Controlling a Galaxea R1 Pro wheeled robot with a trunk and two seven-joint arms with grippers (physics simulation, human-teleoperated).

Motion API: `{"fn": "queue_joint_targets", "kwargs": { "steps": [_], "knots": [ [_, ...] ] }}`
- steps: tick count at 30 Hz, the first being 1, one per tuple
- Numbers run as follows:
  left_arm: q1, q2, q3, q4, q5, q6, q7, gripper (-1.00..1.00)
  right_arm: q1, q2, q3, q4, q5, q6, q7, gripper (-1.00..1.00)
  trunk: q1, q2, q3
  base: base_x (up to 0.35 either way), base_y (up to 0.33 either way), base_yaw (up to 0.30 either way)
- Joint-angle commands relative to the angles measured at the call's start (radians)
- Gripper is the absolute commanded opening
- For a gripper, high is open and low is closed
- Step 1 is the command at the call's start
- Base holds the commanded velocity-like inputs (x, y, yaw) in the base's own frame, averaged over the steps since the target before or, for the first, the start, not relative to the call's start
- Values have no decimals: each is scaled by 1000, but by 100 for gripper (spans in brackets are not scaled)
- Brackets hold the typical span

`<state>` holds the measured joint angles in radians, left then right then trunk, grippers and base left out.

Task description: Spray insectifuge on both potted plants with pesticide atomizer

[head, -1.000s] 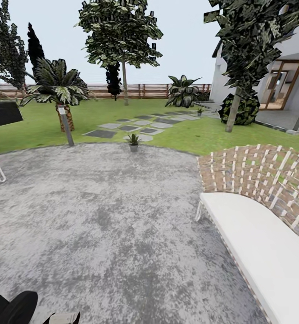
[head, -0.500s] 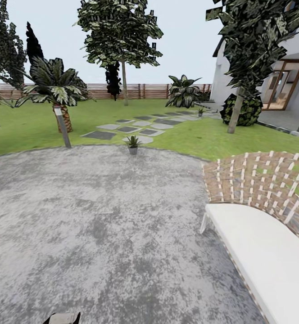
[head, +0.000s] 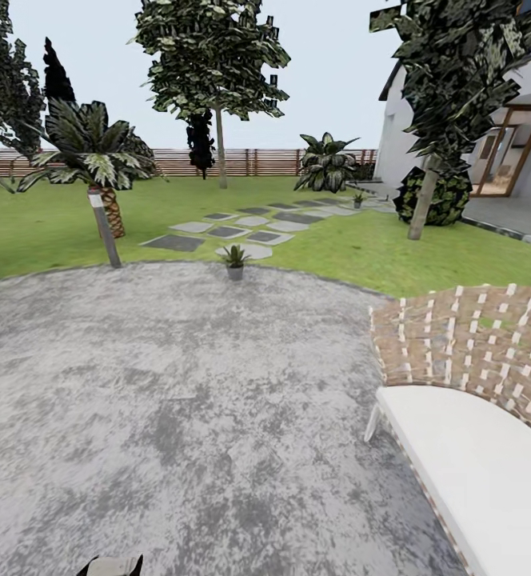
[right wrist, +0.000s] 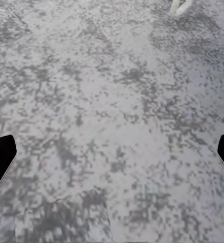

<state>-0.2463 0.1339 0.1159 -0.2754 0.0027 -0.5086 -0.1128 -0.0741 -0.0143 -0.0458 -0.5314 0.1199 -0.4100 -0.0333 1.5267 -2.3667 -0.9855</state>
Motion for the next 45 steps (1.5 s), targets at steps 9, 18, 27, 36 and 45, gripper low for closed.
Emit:
{"fn": "queue_joint_targets", "kwargs": {
  "steps": [9,18,27,36,45],
  "knots": [
    [-1,0,8,1,0,-2,-10,100,0,0,-3,1,10,-3,-3,100,0,0,-1,340,0,0],
    [-1,0,8,1,0,-2,-10,100,0,0,-2,1,10,-3,-3,100,0,0,-1,340,0,0],
    [-1,0,8,1,0,-2,-10,100,0,0,-2,1,10,-3,-3,100,0,0,-1,340,0,0],
    [-1,0,10,1,2,-1,-10,100,0,0,-2,1,10,-3,-2,100,0,0,-1,340,1,0],
    [-1,0,9,1,2,-2,-10,100,0,0,-2,1,10,-3,-2,100,0,0,-1,326,77,0]
  ]
}}
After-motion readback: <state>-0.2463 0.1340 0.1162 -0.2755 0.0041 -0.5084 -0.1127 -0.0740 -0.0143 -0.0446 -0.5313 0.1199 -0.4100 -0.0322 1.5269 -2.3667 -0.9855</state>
